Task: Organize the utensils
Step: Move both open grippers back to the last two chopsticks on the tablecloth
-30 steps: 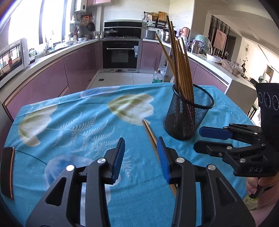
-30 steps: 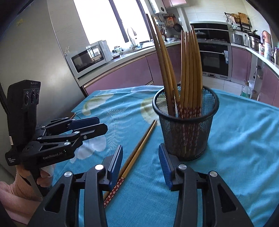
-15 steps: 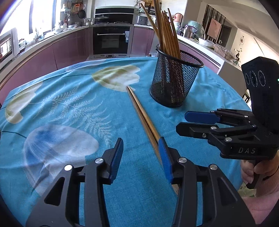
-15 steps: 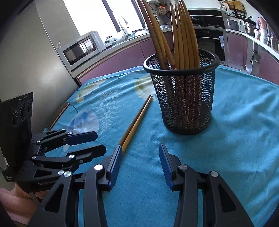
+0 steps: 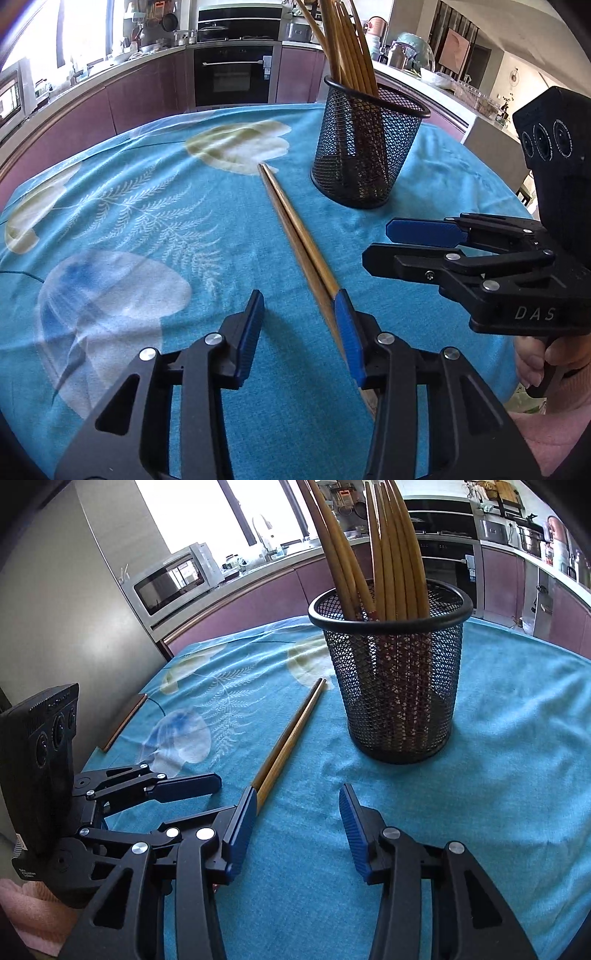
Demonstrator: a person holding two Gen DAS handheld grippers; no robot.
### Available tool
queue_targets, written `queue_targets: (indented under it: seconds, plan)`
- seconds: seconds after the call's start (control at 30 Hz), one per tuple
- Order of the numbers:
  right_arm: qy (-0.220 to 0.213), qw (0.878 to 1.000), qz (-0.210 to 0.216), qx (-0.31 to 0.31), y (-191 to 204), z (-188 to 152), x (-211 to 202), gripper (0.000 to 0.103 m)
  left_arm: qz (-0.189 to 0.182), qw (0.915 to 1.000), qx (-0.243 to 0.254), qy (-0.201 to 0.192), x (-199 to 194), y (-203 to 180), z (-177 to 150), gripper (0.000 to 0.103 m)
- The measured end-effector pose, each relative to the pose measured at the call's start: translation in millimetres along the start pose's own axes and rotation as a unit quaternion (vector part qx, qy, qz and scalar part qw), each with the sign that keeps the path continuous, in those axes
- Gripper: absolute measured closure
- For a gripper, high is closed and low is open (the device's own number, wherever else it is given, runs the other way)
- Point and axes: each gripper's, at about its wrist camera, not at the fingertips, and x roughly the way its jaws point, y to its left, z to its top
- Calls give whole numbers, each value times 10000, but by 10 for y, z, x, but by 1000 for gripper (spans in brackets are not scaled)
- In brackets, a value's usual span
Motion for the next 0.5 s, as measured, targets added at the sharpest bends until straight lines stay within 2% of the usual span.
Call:
queue_targets:
  seconds: [0.37, 0.5]
  plan:
    - [79, 9999, -47, -123, 112, 78, 139, 59, 101, 9997, -238, -46, -44, 104, -27, 71]
    - [150, 9996, -72, -223, 187, 117, 235, 66, 104, 9995, -284, -58, -59, 135, -42, 71]
